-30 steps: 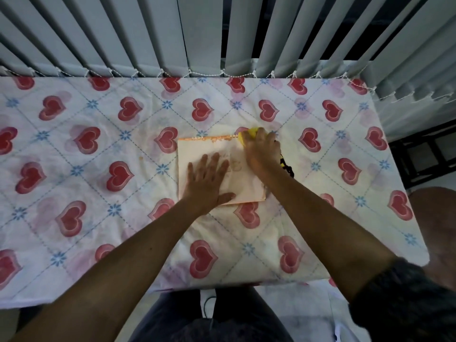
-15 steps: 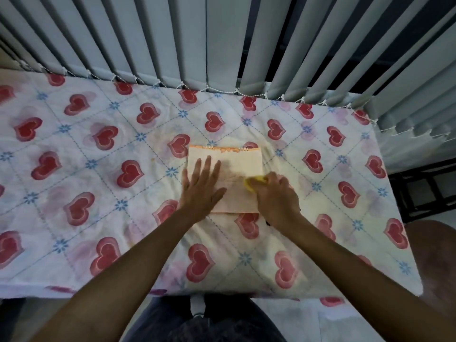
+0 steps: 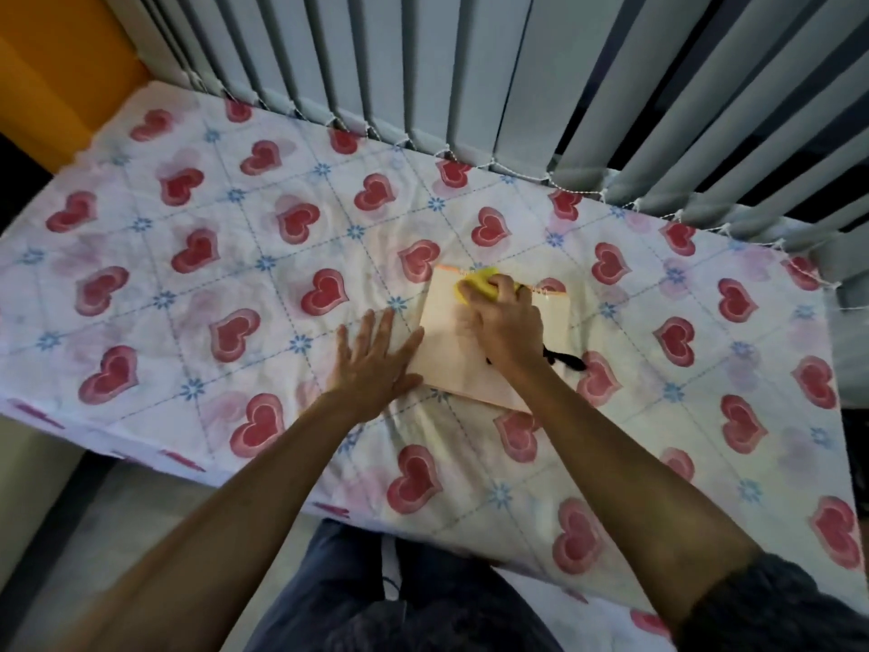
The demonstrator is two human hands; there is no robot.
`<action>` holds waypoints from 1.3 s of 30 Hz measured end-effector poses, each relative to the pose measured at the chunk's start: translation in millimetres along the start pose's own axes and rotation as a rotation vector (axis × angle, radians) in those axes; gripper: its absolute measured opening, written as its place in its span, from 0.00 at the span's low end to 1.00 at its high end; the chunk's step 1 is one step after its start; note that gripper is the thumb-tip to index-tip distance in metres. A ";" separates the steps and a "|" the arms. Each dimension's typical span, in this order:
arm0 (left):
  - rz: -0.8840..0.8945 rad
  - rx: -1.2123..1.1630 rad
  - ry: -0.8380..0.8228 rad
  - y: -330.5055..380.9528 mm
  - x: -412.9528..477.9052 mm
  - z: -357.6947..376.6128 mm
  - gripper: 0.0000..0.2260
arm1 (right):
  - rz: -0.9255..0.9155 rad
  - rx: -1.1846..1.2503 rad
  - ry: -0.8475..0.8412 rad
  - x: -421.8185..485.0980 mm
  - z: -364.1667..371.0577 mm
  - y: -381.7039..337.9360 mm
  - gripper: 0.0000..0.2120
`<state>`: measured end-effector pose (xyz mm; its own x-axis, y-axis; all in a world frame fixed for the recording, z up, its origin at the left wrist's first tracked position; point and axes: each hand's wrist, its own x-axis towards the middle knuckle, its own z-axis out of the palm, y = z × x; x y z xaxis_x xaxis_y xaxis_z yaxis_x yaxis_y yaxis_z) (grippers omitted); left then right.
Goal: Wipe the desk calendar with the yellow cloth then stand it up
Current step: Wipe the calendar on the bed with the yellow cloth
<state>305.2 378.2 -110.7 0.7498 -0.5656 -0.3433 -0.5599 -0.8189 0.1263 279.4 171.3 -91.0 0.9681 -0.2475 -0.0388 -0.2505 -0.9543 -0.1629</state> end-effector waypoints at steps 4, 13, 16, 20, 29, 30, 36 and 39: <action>0.017 -0.035 -0.022 -3.7 1.2 0.4 0.31 | 0.270 -0.074 0.016 -22.0 -2.8 46.1 0.22; 0.000 -0.031 -0.003 -9.3 4.5 8.0 0.32 | -0.112 -0.033 -0.096 -43.5 3.1 -30.0 0.20; 0.001 -0.033 0.013 -11.1 4.2 9.8 0.32 | -0.272 0.009 -0.100 -78.3 1.8 -24.3 0.19; 0.027 0.018 0.027 -10.5 3.5 8.0 0.32 | -0.119 -0.010 -0.113 -56.3 -11.0 18.0 0.17; 0.041 -0.015 -0.174 -12.3 8.5 -9.1 0.31 | -0.242 -0.002 -0.190 -65.0 3.3 -44.0 0.21; 0.042 -0.027 -0.188 -12.3 8.8 -10.0 0.31 | -0.251 0.012 -0.179 -66.7 1.2 -35.9 0.21; 0.047 -0.035 -0.200 -13.7 8.7 -11.0 0.32 | 0.098 0.054 -0.073 -55.9 -12.1 5.9 0.16; 0.047 -0.013 -0.207 -13.2 8.3 -12.0 0.32 | 0.003 0.102 -0.078 -63.5 -7.9 -29.9 0.15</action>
<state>323.0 383.1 -104.0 0.6339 -0.5721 -0.5204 -0.5869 -0.7941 0.1581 225.3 214.1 -75.8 0.9656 -0.2329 -0.1157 -0.2558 -0.9306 -0.2617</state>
